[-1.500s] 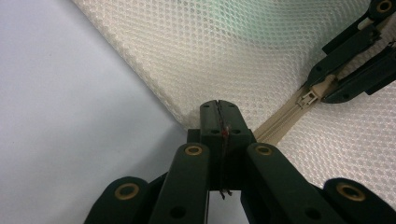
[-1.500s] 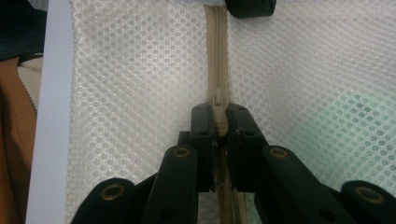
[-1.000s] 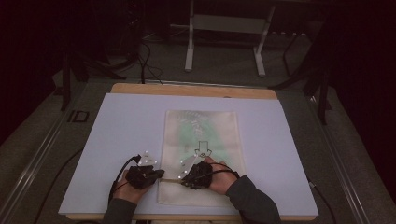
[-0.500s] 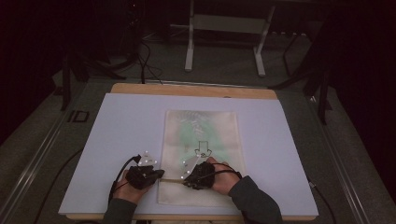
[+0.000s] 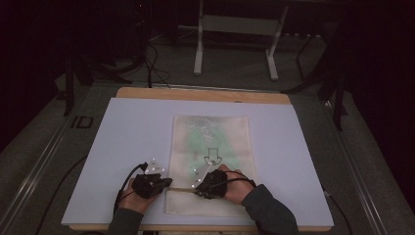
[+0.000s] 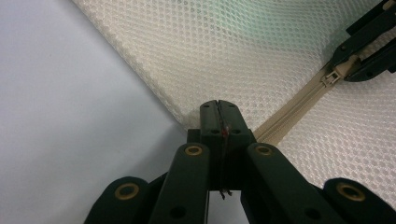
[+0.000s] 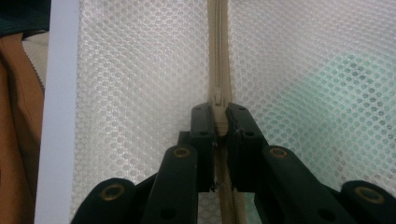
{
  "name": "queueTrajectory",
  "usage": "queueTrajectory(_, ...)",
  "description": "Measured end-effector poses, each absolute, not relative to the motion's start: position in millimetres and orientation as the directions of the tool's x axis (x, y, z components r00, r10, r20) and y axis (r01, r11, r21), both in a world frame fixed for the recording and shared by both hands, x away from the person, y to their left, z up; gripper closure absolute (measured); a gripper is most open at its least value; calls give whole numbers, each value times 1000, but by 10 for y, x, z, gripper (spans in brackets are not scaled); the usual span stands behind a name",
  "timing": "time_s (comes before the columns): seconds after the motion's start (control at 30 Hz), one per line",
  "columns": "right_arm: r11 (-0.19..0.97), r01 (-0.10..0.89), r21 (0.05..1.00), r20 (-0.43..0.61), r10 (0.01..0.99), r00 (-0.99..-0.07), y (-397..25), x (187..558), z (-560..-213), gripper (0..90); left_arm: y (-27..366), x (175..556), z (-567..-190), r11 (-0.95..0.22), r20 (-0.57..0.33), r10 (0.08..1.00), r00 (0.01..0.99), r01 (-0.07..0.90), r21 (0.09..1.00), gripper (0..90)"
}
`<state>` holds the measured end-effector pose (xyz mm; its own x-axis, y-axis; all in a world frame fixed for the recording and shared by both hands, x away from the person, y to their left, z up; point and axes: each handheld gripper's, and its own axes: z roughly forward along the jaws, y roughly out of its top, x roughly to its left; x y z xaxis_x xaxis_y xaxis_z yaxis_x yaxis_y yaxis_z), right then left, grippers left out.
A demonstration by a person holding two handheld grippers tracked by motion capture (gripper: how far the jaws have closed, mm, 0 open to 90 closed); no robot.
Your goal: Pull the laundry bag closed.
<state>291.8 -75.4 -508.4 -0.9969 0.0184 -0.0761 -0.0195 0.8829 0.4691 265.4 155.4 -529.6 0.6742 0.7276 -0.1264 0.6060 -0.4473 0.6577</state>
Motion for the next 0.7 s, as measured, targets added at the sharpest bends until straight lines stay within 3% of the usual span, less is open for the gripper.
queueTrajectory(0.7, 891, -17, 454, -75, 20, -997, -842, 2917, -5060, 824, 1551, 2655, -5293, -451, -124, 727, 675, 606, 655, 896)
